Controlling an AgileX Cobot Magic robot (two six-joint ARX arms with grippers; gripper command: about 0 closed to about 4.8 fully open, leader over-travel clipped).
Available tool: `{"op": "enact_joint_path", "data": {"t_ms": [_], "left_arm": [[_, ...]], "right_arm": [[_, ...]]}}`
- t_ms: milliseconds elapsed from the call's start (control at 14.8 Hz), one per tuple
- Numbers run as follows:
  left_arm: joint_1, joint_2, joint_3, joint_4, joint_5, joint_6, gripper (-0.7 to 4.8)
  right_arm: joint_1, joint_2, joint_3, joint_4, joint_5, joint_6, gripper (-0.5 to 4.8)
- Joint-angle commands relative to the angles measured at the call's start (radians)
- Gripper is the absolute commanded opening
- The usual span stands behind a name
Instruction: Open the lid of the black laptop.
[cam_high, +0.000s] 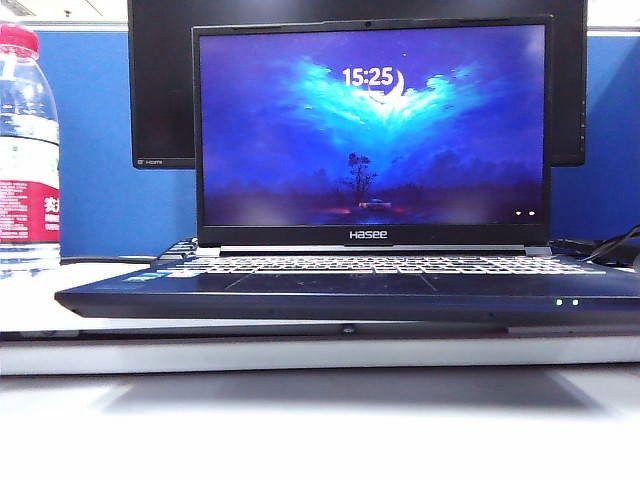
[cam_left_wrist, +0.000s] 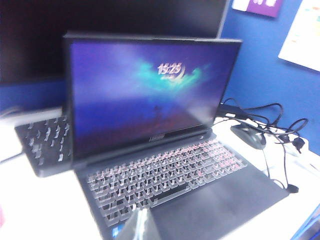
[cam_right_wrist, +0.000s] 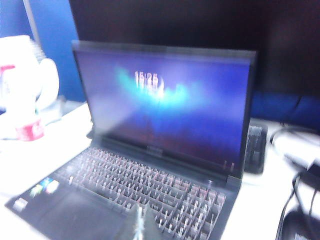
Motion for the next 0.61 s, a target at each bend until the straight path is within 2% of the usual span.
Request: {"op": "enact_joint_path", "data": {"t_ms": [68, 203, 338, 608], "left_arm": [[0.0, -0.094, -0.09, 0.002, -0.009, -0.059, 0.17], [0.002, -0.11, -0.105, 0.021, -0.029, -0.098, 0.24], [0.002, -0.11, -0.134, 0.036, -0.029, -0.097, 0.24], [0.002, -0.11, -0.278, 0.164, -0.028, -0.142, 0.24]], "right_arm": [[0.0, -0.018, 0.004, -0.023, -0.005, 0.005, -0.06], [0.0, -0.018, -0.014, -0.024, -0.029, 0.016, -0.06], [0.0, -0.018, -0.063, 0.002, -0.064, 0.037, -0.06], [0.0, -0.018, -0.183, 0.239, -0.065, 0.069, -0.06]]}}
